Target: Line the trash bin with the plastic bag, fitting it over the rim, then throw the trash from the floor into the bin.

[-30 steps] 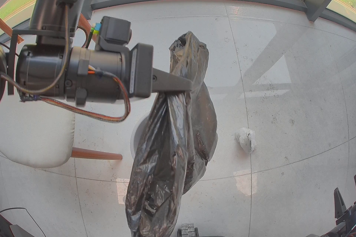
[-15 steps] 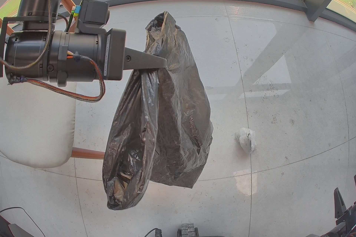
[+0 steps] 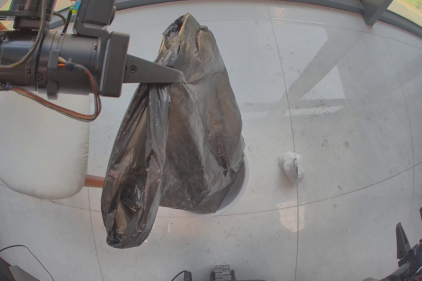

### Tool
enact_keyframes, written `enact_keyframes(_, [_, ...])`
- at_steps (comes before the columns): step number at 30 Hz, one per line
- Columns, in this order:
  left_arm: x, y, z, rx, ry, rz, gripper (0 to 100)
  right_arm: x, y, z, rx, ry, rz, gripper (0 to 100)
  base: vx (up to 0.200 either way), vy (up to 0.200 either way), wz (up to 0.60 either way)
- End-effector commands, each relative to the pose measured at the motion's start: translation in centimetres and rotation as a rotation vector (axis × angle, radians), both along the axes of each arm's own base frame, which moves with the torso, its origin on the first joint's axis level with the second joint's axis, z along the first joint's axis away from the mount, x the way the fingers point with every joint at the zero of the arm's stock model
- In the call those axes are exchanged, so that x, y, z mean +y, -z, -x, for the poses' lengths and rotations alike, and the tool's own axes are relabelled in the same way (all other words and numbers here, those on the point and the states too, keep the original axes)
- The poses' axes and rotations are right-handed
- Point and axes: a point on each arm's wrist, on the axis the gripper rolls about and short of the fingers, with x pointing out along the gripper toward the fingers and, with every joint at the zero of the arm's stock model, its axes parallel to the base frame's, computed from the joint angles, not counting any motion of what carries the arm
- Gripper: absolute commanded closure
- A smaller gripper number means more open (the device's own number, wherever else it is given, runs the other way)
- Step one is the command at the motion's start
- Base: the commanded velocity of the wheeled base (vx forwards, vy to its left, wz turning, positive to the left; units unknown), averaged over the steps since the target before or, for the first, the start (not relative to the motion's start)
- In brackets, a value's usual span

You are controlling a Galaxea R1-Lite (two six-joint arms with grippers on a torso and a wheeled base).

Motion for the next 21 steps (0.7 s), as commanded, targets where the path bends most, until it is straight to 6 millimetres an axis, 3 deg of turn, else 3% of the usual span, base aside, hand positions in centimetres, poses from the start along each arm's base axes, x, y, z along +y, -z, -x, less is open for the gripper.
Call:
enact_keyframes(1, [1.4,0.0,0.5,-0.044,-0.018,-0.038,100,0.0,0.5,-0.1,0.007,-0.001,0.000,0,0.000,0.000,0.00])
enact_keyframes(7, [2.0,0.8,-0.1,-0.070,-0.026,-0.079,100,0.0,0.5,-0.1,0.007,0.001,0.001,0,0.000,0.000,0.00])
enact_keyframes(12, [1.7,2.6,-0.2,-0.016,-0.022,-0.120,100,0.0,0.5,-0.1,0.007,-0.001,0.001,0,0.000,0.000,0.00])
enact_keyframes(17, [-1.0,5.4,0.8,0.006,0.067,-0.145,100,0.0,0.5,-0.1,0.007,-0.001,0.001,0,0.000,0.000,0.00])
enact_keyframes(21, [-2.8,6.4,0.7,-0.067,0.058,-0.131,100,0.0,0.5,-0.1,0.007,0.001,0.001,0,0.000,0.000,0.00])
